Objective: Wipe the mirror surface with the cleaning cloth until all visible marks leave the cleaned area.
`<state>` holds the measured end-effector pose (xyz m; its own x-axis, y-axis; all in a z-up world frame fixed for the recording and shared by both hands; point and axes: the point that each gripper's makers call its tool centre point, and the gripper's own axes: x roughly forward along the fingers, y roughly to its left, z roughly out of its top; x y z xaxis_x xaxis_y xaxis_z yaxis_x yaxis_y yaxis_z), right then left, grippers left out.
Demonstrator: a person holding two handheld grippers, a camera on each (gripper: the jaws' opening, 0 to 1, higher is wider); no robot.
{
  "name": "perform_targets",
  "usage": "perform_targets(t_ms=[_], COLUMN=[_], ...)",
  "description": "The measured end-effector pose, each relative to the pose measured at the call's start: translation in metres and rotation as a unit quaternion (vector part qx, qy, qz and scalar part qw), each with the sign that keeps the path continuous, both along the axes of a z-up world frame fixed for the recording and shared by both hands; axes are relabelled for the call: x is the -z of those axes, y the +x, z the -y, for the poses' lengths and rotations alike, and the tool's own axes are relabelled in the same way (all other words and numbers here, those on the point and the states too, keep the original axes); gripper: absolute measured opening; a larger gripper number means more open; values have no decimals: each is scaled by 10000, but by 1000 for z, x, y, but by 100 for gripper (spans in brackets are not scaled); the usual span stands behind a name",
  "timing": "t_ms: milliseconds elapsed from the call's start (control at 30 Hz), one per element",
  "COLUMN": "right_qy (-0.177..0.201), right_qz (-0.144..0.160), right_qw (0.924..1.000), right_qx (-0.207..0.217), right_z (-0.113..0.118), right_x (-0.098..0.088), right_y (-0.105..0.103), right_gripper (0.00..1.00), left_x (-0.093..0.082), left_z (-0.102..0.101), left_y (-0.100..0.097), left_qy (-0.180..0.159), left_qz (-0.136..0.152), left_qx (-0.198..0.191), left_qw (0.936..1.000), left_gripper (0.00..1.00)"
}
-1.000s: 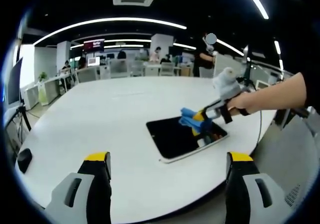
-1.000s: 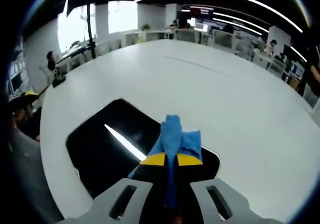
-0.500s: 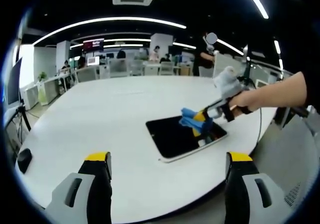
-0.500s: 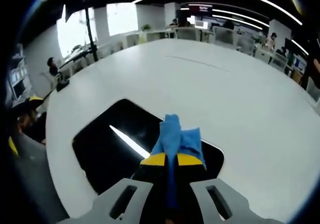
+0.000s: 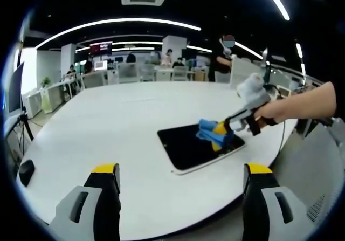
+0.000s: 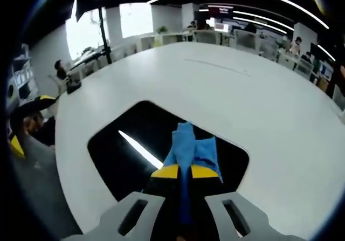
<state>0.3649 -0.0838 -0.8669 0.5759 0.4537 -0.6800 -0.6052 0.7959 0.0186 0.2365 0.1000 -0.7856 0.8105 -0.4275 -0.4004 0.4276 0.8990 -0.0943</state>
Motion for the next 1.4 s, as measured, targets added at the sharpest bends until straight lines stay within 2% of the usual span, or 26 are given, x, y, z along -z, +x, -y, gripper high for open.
perform_targets(t_ms=[867,1400], right_qy=[-36,-26], right_qz=[94,102], right_qw=[9995,9991], right_qx=[-287,-403], right_z=[-4,-5], right_x=[-1,-1], right_y=[-45,-64], right_gripper=[1,1], left_x=[0,-1], left_z=[-1,-1], left_y=[-1,-1], left_qy=[-5,-16], left_qz=[-27,-7], left_qx=[-14,-31], left_qw=[10000,10000], left_gripper=[95,94])
